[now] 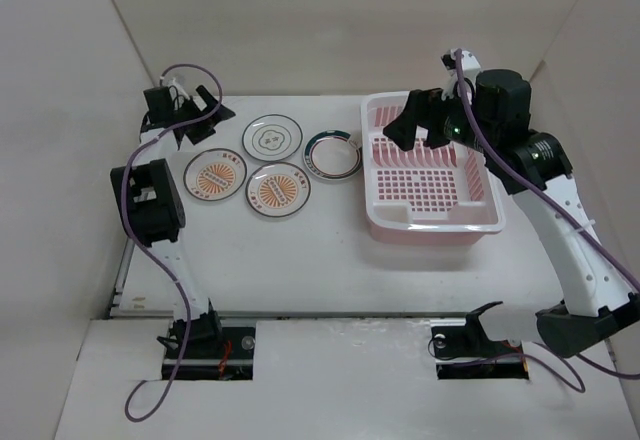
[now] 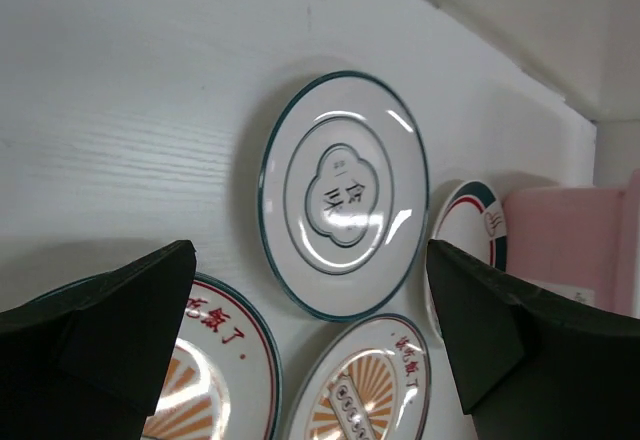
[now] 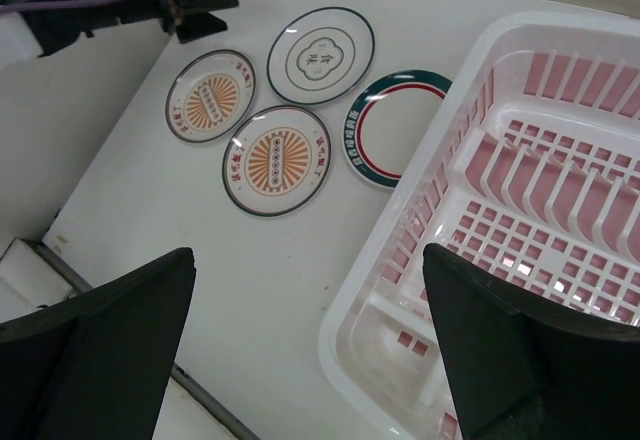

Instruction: Load the plates into the dish rack

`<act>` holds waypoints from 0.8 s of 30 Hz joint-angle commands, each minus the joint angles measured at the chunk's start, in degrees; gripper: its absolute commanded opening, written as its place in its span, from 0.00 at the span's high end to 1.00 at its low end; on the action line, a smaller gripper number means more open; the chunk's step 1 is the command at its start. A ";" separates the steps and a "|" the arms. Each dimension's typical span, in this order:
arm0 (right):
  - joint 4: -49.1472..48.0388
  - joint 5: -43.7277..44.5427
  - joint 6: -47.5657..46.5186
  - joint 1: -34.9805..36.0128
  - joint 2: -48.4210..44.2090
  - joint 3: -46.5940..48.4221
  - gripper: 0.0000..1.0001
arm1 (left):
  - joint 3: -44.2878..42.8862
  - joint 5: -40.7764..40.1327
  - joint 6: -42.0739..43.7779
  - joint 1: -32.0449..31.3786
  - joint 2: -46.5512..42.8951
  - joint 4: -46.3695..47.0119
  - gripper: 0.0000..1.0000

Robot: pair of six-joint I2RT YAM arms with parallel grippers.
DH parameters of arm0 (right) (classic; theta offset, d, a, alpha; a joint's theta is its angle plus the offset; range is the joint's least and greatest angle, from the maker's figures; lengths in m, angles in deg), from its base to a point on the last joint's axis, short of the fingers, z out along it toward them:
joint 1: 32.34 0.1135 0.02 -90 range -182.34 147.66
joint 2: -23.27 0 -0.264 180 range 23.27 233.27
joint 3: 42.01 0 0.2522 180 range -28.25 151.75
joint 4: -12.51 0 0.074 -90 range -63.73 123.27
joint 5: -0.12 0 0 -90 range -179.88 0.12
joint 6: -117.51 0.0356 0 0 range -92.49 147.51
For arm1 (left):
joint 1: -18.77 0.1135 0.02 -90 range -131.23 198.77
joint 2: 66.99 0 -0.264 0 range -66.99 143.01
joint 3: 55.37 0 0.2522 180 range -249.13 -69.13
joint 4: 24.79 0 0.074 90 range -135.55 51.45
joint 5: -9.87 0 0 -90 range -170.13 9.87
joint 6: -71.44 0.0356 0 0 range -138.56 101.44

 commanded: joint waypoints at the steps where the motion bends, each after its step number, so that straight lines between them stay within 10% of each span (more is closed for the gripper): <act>1: -2.98 -0.53 -0.65 0.95 -2.86 -1.06 0.00 | -5.39 6.62 2.16 -0.21 2.29 1.07 0.00; 24: -2.46 -0.79 -1.88 1.47 2.84 3.41 0.00 | -20.60 3.90 -0.83 -2.58 19.61 -0.69 0.04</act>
